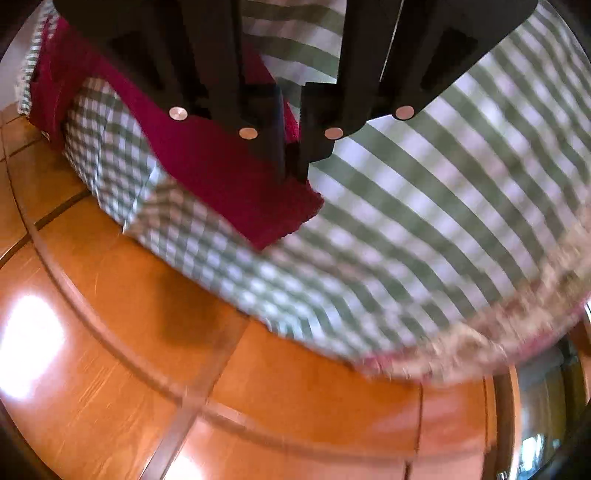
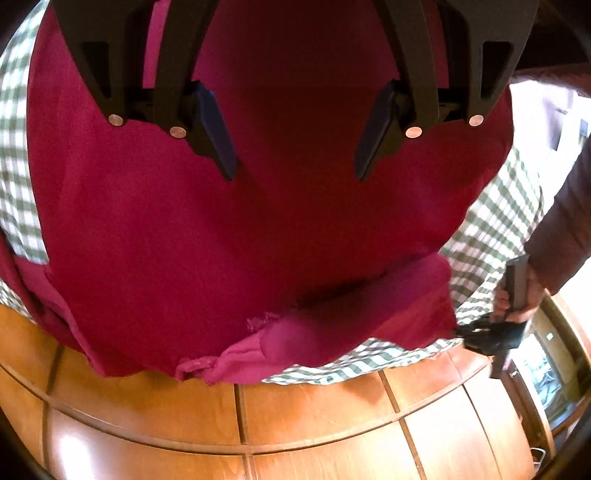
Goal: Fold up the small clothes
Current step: 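Lay the shirt flat on the bed and open both grippers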
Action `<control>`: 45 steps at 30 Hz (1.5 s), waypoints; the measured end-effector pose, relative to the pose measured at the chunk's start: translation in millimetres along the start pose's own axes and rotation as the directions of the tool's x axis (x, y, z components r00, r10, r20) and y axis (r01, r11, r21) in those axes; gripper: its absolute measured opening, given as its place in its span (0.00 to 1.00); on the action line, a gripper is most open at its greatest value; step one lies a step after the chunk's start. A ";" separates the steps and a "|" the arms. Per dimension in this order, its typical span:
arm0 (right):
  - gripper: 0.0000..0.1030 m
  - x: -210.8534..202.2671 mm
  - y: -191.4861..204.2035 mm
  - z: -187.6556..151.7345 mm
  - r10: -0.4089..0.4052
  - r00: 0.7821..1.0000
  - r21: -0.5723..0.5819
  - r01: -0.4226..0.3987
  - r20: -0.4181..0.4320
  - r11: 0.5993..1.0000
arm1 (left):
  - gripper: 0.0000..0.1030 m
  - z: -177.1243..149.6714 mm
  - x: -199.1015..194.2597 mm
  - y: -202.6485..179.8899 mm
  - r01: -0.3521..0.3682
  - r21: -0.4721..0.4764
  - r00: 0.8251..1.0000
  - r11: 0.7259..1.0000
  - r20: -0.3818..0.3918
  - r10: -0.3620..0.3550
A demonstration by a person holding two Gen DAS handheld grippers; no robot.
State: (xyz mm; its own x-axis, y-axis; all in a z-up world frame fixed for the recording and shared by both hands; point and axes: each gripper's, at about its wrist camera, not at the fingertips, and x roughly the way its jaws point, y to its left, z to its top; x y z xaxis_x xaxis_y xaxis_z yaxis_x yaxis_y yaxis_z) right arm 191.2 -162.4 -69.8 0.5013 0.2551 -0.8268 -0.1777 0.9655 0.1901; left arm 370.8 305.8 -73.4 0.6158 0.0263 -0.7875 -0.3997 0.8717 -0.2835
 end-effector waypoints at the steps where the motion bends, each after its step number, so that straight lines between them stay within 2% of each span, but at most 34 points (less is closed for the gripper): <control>1: 0.63 5.2 2.7 4.0 0.002 1.000 -0.004 -0.002 0.001 1.000 | 0.05 3.1 -9.8 10.5 -0.004 -0.029 1.000 1.000 0.023 0.004; 2: 0.63 12.8 3.4 12.6 0.009 1.000 -0.015 -0.009 0.002 1.000 | 0.05 5.2 -17.9 20.4 -0.009 -0.054 0.999 0.999 0.043 0.011; 6: 0.63 44.7 9.2 47.2 0.015 1.000 -0.056 -0.014 0.011 0.998 | 0.05 13.4 -61.7 86.6 -0.113 -0.176 0.981 0.978 0.139 0.138; 8: 0.63 66.6 13.1 69.4 0.004 1.000 -0.068 -0.003 0.020 0.998 | 0.05 11.4 -76.5 113.9 -0.175 -0.210 0.966 0.962 0.150 0.209; 10: 0.63 87.7 16.4 89.5 -0.027 0.999 -0.067 0.029 0.032 0.997 | 0.05 4.2 -80.8 132.0 -0.163 -0.237 0.971 0.958 0.136 0.199; 11: 0.63 95.3 16.7 96.3 -0.038 0.999 -0.060 0.040 0.032 0.997 | 0.06 2.1 -78.7 134.1 -0.183 -0.236 0.968 0.954 0.125 0.216; 12: 0.63 103.8 17.8 104.3 -0.055 0.998 -0.054 0.057 0.036 0.997 | 0.07 -2.7 -72.1 134.1 -0.221 -0.221 0.964 0.950 0.100 0.247; 14: 0.63 111.7 21.1 113.7 -0.089 0.995 -0.043 0.091 0.046 0.995 | 0.18 -11.2 -58.5 130.5 -0.248 -0.198 0.963 0.948 0.052 0.263; 17: 0.63 103.5 23.7 113.0 -0.098 0.994 -0.045 0.101 0.056 0.994 | 0.32 -22.7 -55.8 122.5 -0.282 -0.186 0.953 0.941 0.060 0.297; 22: 0.63 63.9 -8.8 82.7 -0.141 0.988 0.008 0.141 0.062 0.990 | 0.37 -53.7 -87.4 80.6 -0.243 -0.117 0.956 0.963 0.138 0.258; 24: 0.63 42.9 -38.0 66.0 -0.204 0.977 0.069 0.199 0.066 0.978 | 0.38 -72.6 -103.1 54.7 -0.165 -0.058 0.971 0.985 0.167 0.173; 25: 0.63 28.4 -58.3 54.3 -0.260 0.963 0.113 0.252 0.065 0.961 | 0.39 -80.1 -107.5 42.3 -0.136 -0.027 0.976 0.990 0.170 0.139; 27: 0.63 6.1 -93.7 36.1 -0.321 0.946 0.197 0.307 0.046 0.931 | 0.40 -100.3 -116.2 11.9 -0.055 0.040 0.985 0.998 0.163 0.047; 29: 0.64 -15.1 -127.3 13.0 -0.387 0.922 0.272 0.370 0.009 0.888 | 0.43 -119.7 -120.0 -19.1 0.032 0.101 0.990 0.994 0.134 -0.045; 32: 0.68 -43.4 -163.3 -30.7 -0.431 0.901 0.350 0.418 -0.046 0.838 | 0.47 -158.5 -121.6 -77.8 0.145 0.215 0.984 0.966 0.069 -0.163; 34: 0.73 -55.5 -174.5 -55.7 -0.456 0.888 0.364 0.446 -0.063 0.818 | 0.50 -180.2 -122.5 -108.0 0.178 0.276 0.980 0.945 0.040 -0.196; 36: 0.75 -70.5 -185.9 -73.9 -0.476 0.878 0.404 0.454 -0.052 0.794 | 0.51 -205.5 -122.7 -137.0 0.231 0.325 0.971 0.917 -0.017 -0.239; 37: 0.74 -79.2 -194.0 -80.0 -0.507 0.860 0.422 0.479 -0.051 0.770 | 0.51 -218.0 -122.2 -149.5 0.256 0.345 0.966 0.903 -0.049 -0.255; 38: 0.73 -91.0 -208.4 -86.1 -0.558 0.828 0.454 0.518 -0.054 0.725 | 0.51 -233.3 -120.9 -163.6 0.272 0.382 0.962 0.883 -0.082 -0.260; 39: 0.73 -95.3 -217.9 -87.3 -0.579 0.813 0.469 0.533 -0.054 0.704 | 0.51 -242.6 -119.9 -172.2 0.270 0.414 0.963 0.869 -0.092 -0.255; 41: 0.68 -101.8 -239.8 -84.4 -0.654 0.754 0.442 0.609 -0.065 0.658 | 0.51 -261.0 -118.4 -188.4 0.261 0.476 0.965 0.840 -0.105 -0.240; 42: 0.67 -103.0 -252.0 -80.0 -0.694 0.717 0.420 0.652 -0.070 0.631 | 0.51 -270.0 -116.3 -195.5 0.258 0.501 0.966 0.826 -0.118 -0.230; 45: 0.67 -94.6 -289.4 -60.1 -0.741 0.664 0.365 0.716 -0.095 0.595 | 0.51 -282.8 -110.9 -204.6 0.208 0.553 0.978 0.807 -0.109 -0.177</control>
State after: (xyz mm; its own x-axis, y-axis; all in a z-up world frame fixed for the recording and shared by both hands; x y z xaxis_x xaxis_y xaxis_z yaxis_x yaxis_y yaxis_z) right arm 144.3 -469.0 -78.5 0.3839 -0.5515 -0.7406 0.5626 0.7757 -0.2859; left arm 192.2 -13.9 -82.8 0.5995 -0.1819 -0.7794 0.1809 0.9794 -0.0895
